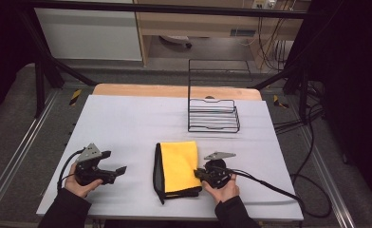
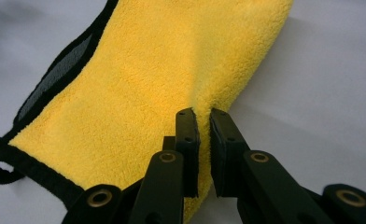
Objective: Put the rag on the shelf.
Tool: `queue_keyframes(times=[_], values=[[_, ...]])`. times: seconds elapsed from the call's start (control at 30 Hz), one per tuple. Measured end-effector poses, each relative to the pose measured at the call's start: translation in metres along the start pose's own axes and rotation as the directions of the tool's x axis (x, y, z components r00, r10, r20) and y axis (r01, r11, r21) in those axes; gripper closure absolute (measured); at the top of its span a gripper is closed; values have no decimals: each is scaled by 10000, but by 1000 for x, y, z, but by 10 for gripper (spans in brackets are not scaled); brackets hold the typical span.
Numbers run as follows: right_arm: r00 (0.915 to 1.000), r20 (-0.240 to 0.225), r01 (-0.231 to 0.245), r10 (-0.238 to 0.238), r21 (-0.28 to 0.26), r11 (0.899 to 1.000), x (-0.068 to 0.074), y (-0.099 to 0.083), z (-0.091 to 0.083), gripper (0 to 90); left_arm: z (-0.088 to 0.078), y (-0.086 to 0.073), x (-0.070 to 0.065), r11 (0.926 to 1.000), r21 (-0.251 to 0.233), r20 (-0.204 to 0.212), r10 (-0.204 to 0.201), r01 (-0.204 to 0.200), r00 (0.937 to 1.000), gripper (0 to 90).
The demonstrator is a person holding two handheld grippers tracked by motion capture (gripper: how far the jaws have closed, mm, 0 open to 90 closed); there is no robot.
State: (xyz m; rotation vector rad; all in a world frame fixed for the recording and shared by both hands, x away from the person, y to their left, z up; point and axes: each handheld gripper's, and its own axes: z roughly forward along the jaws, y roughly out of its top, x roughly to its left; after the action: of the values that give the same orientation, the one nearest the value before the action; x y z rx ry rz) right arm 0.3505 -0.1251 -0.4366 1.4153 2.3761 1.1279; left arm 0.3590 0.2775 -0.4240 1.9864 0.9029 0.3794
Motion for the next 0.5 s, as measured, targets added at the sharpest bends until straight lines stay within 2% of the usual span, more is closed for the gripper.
queue_keyframes(times=[0.17, 0.27, 0.37, 0.43, 0.5], values=[[9999, 122, -3, 4, -59, 10000, 2, -7, 2, 812, 2, 1, -2, 10000, 60, 0, 60, -60, 10000, 87], [10000, 37, -63, 64, -175, 9998, 0, -7, 1, 766, 2, 2, -3, 9999, 95, -26, 59, -58, 10000, 85], [9998, -173, 114, -124, -590, 9982, -7, -3, -4, 655, 3, 3, -5, 10000, 90, -54, 28, -28, 10000, 82], [9986, -134, 487, -502, -966, 9941, -14, 1, -9, 537, 4, 5, -6, 9999, 126, -52, 33, -32, 10000, 76], [9968, -340, 672, -720, -1254, 9898, -22, 5, -13, 458, 6, 8, -6, 9999, 110, -57, -20, 20, 10000, 66]])
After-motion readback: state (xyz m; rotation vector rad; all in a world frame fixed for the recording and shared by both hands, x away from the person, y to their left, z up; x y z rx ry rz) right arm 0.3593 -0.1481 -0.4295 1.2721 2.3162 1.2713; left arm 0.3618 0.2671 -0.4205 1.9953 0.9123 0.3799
